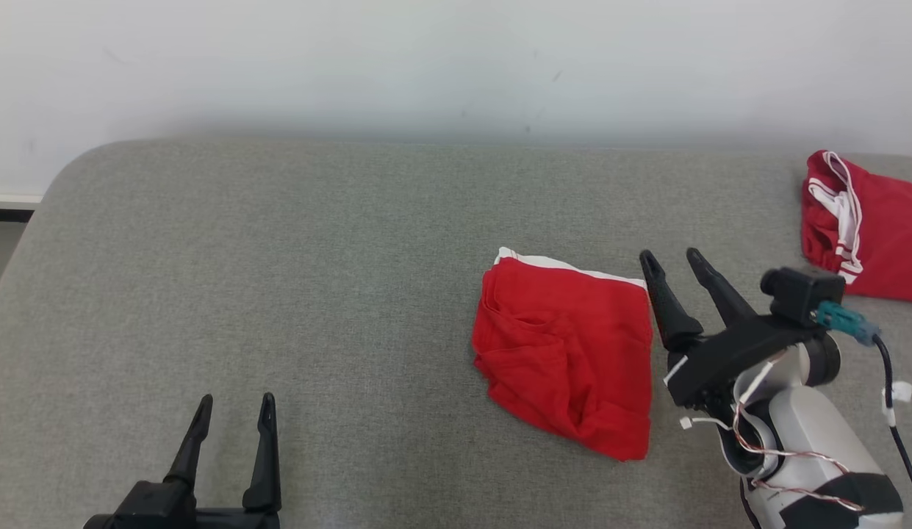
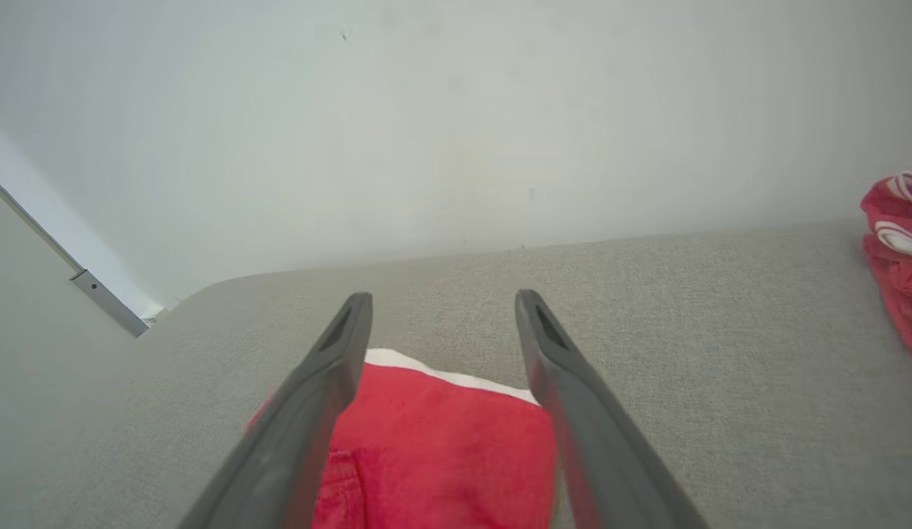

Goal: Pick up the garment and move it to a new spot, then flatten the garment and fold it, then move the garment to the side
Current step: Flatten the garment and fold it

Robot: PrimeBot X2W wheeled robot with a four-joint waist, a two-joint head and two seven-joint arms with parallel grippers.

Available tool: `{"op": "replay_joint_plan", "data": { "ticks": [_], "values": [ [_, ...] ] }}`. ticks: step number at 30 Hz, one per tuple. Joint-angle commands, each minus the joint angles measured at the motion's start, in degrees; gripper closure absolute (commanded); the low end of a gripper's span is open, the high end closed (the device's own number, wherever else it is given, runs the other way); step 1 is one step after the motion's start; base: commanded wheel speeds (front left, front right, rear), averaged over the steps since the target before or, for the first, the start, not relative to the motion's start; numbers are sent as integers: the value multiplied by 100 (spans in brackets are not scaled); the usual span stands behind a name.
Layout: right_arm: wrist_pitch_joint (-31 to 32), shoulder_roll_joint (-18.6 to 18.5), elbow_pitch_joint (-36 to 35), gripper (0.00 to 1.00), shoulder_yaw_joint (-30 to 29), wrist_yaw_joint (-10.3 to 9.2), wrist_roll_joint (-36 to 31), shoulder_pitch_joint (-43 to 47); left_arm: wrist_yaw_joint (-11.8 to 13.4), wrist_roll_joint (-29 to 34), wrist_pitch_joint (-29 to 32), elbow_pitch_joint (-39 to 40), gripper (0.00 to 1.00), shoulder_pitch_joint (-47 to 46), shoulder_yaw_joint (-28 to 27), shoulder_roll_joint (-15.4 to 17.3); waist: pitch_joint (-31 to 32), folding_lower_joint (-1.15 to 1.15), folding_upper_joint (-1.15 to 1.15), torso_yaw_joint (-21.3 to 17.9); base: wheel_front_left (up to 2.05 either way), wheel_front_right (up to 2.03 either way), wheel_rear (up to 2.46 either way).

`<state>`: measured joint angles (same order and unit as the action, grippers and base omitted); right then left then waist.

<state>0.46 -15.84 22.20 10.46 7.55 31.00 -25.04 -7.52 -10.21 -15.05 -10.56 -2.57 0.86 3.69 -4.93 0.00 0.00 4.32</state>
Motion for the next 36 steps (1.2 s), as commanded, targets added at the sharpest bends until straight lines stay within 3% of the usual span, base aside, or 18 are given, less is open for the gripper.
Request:
{"op": "replay_joint_plan", "data": {
  "ticks": [1,8,14,26,27,28,29,36],
  "values": [
    [-31,-8,-49,0,-56,-17,-23,149,8,13,-15,29,0,49,-24,39,2,0,0,-53,0,0,0],
    [40,80,-297,0,-178,-16,-112,636,8,-11,-15,54,0,59,-33,86,-23,0,0,-114,0,0,0],
    [212,179,-327,0,121,-17,-176,677,8,-30,-15,29,0,-33,39,112,-98,0,0,-9,0,0,0],
    [495,217,518,0,597,-17,7,222,8,-38,-15,-24,0,-94,111,70,-172,0,0,379,0,0,0],
    [521,223,621,33,636,-17,38,204,8,-40,-15,-22,0,-86,101,64,-172,0,0,406,0,0,0],
    [518,229,682,71,680,-17,89,183,8,-42,-15,-24,0,-84,113,56,-170,0,0,437,0,0,0],
    [484,233,723,100,730,-17,144,150,8,-43,-15,-24,0,-79,113,52,-167,0,0,455,0,0,0],
    [266,157,609,100,1242,-17,549,184,8,-38,-15,-18,0,31,42,42,-106,0,0,455,0,0,0]
  ]
}}
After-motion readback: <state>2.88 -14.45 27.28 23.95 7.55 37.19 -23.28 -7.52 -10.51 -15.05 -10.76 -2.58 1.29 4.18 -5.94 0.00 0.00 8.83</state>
